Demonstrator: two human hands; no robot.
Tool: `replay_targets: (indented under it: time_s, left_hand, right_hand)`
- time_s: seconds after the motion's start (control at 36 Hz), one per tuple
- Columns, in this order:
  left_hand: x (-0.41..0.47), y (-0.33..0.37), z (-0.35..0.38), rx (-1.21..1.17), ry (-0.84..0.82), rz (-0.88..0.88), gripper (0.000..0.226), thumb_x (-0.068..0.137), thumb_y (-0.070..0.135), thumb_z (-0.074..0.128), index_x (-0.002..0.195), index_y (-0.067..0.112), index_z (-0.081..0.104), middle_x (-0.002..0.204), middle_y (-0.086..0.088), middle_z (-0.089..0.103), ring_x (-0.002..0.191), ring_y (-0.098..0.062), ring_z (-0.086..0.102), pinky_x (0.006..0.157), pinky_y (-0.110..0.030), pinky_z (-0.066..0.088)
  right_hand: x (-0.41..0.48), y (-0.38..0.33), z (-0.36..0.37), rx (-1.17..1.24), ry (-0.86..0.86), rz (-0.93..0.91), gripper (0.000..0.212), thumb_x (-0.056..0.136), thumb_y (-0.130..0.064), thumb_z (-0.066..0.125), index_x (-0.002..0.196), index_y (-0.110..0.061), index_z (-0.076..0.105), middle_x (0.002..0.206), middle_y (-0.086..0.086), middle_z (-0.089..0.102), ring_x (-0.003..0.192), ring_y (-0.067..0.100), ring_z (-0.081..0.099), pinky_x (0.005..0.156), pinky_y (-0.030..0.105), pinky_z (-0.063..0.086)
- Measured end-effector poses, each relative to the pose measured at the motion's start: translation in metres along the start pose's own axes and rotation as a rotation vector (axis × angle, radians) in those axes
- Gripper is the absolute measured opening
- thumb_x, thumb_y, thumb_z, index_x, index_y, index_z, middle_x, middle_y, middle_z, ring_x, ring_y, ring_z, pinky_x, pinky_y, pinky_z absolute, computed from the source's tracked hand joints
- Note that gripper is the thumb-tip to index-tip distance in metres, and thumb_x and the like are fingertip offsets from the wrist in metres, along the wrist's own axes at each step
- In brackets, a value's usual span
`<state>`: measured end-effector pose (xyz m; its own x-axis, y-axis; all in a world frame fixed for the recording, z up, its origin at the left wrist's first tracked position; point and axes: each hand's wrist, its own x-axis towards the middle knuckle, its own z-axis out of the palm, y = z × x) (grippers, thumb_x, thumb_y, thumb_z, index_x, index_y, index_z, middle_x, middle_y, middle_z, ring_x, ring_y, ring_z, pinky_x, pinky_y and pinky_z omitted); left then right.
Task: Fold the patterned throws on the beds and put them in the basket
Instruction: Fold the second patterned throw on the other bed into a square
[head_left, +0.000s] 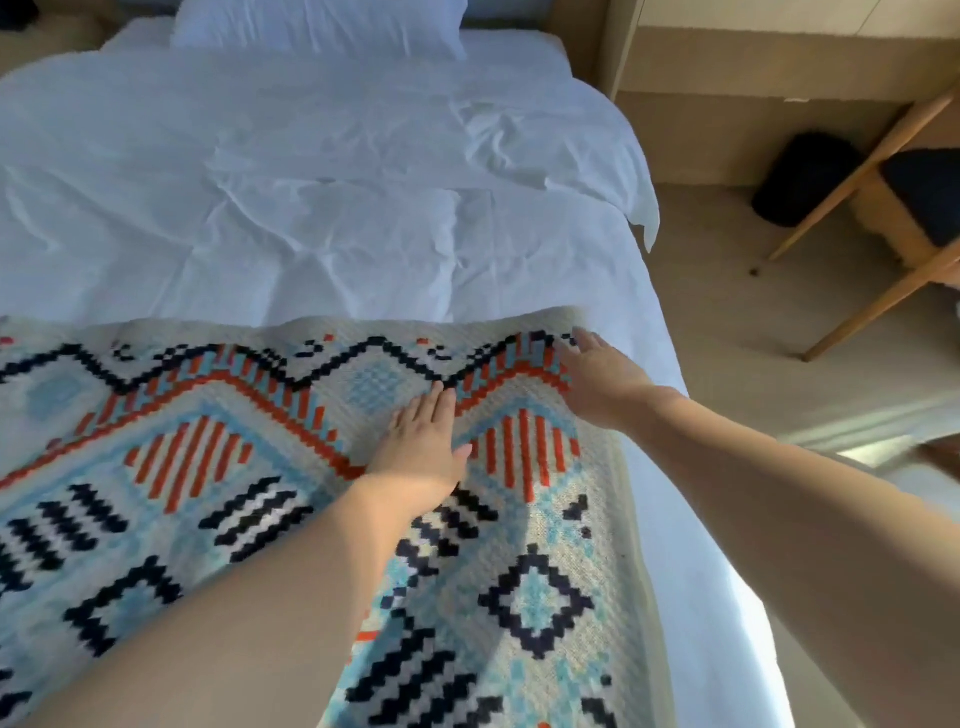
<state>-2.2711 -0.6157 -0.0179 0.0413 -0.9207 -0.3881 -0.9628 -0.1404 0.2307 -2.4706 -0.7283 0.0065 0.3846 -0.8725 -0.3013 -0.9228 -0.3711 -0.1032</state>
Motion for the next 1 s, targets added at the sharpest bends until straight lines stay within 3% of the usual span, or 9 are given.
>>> replay_targets:
  time_s: [0.19,0.31,0.39,0.5,0.58,0.67,0.78,0.89,1.0]
  left_hand:
    - [0.03,-0.012,0.0,0.054,0.028,0.027,0.07,0.102,0.043,0.028,0.151,0.015,-0.015,0.16,-0.003,-0.019,0.147,-0.02,-0.013,0.111,-0.031,-0.012]
    - [0.036,-0.015,0.001,0.074,0.048,0.013,0.071,0.102,0.043,0.03,0.152,0.015,-0.012,0.16,-0.005,-0.017,0.148,-0.021,-0.011,0.109,-0.03,-0.012]
    - [0.033,-0.014,-0.002,0.067,0.079,0.01,0.072,0.102,0.042,0.033,0.152,0.014,-0.01,0.161,-0.005,-0.013,0.148,-0.02,-0.009,0.109,-0.029,-0.012]
    - [0.025,-0.017,-0.012,0.021,0.111,0.022,0.071,0.101,0.036,0.038,0.153,0.015,-0.004,0.162,-0.004,-0.007,0.148,-0.02,-0.006,0.11,-0.028,-0.01]
    - [0.016,-0.026,-0.017,0.009,0.129,0.045,0.069,0.101,0.03,0.04,0.154,0.014,-0.002,0.162,-0.004,-0.005,0.148,-0.02,-0.008,0.112,-0.028,-0.011]
    - [0.009,-0.035,-0.018,0.037,0.143,0.027,0.069,0.101,0.025,0.04,0.154,0.014,-0.004,0.162,-0.003,-0.007,0.148,-0.019,-0.009,0.116,-0.031,-0.009]
    - [0.012,-0.048,-0.02,0.105,0.184,0.033,0.068,0.101,0.013,0.036,0.153,0.017,-0.007,0.162,-0.002,-0.011,0.148,-0.019,-0.012,0.115,-0.031,-0.011]
    - [0.023,-0.063,-0.018,0.192,0.253,0.074,0.07,0.099,0.008,0.038,0.154,0.02,-0.004,0.162,-0.004,-0.009,0.148,-0.02,-0.012,0.115,-0.035,-0.013]
    - [0.033,-0.081,-0.013,0.233,0.367,0.079,0.072,0.096,0.005,0.042,0.154,0.02,0.003,0.162,-0.007,-0.003,0.148,-0.025,-0.005,0.116,-0.039,-0.011]
  right_hand:
    - [0.06,0.011,0.007,-0.076,0.092,-0.04,0.086,0.086,-0.019,0.065,0.152,-0.018,0.009,0.16,0.013,0.006,0.148,0.031,-0.001,0.12,0.044,0.007]
    - [0.071,0.011,0.008,-0.181,0.123,-0.041,0.069,0.081,-0.021,0.064,0.141,-0.015,0.031,0.128,0.01,0.053,0.13,0.03,0.037,0.118,0.047,0.014]
    - [0.061,0.009,0.008,-0.247,0.185,-0.077,0.04,0.081,-0.012,0.059,0.119,-0.018,0.056,0.112,0.004,0.061,0.111,0.024,0.051,0.115,0.04,0.023]
    - [0.03,0.007,0.013,-0.3,0.133,-0.201,0.027,0.08,-0.007,0.052,0.102,-0.019,0.064,0.091,0.0,0.06,0.086,0.019,0.051,0.091,0.03,0.037]
    - [0.01,0.01,0.017,-0.376,0.08,-0.191,0.026,0.085,-0.01,0.05,0.105,-0.02,0.063,0.105,0.0,0.062,0.095,0.02,0.054,0.092,0.032,0.035]
    - [-0.001,0.013,0.019,-0.346,-0.012,-0.087,0.026,0.087,-0.005,0.045,0.09,-0.021,0.065,0.101,-0.002,0.067,0.073,0.02,0.047,0.088,0.031,0.034]
    - [-0.011,0.017,0.022,-0.347,-0.025,-0.02,0.023,0.088,-0.008,0.046,0.08,-0.018,0.065,0.087,0.001,0.065,0.088,0.024,0.054,0.099,0.04,0.038]
    - [-0.029,0.018,0.031,-0.327,-0.054,-0.065,0.032,0.09,-0.003,0.038,0.105,-0.019,0.061,0.116,0.0,0.064,0.115,0.021,0.055,0.117,0.041,0.02]
    - [-0.054,0.029,0.05,-0.297,-0.083,-0.036,0.02,0.096,-0.015,0.032,0.095,-0.021,0.051,0.1,0.007,0.066,0.106,0.031,0.053,0.101,0.036,0.041]
